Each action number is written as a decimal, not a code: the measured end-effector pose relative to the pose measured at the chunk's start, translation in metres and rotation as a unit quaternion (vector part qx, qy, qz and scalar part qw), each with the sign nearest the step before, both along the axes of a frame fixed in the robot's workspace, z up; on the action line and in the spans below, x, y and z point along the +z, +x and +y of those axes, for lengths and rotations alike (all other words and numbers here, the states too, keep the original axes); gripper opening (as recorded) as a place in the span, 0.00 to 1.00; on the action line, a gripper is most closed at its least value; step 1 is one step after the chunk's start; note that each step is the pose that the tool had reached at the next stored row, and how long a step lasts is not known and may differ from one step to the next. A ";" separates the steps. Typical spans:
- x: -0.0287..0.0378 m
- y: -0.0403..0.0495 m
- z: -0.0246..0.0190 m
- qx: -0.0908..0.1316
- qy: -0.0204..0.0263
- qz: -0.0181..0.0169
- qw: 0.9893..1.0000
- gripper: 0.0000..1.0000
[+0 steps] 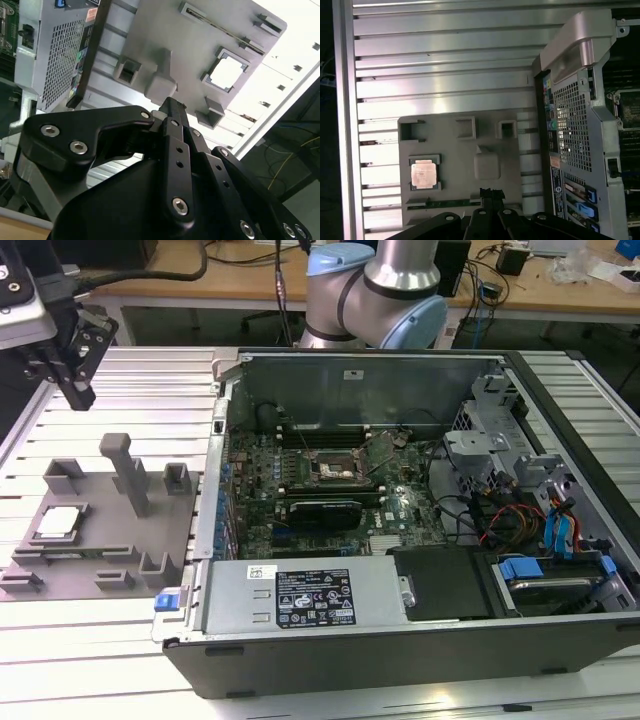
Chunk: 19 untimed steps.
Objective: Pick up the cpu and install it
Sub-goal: 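Reach for the cpu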
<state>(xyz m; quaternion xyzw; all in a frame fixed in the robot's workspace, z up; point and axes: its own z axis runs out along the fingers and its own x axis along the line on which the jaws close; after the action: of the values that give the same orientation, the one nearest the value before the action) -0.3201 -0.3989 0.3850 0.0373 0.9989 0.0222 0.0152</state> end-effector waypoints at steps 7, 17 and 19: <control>-0.0069 -0.0180 0.0000 0.000 0.000 0.000 1.000 0.11; -0.0155 -0.0429 0.0000 0.000 0.000 0.000 1.000 0.11; -0.0175 -0.0480 0.0000 0.000 0.000 0.000 1.000 0.11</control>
<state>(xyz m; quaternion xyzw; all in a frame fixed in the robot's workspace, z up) -0.3681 -0.3989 0.3675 0.0373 0.9989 0.0222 0.0152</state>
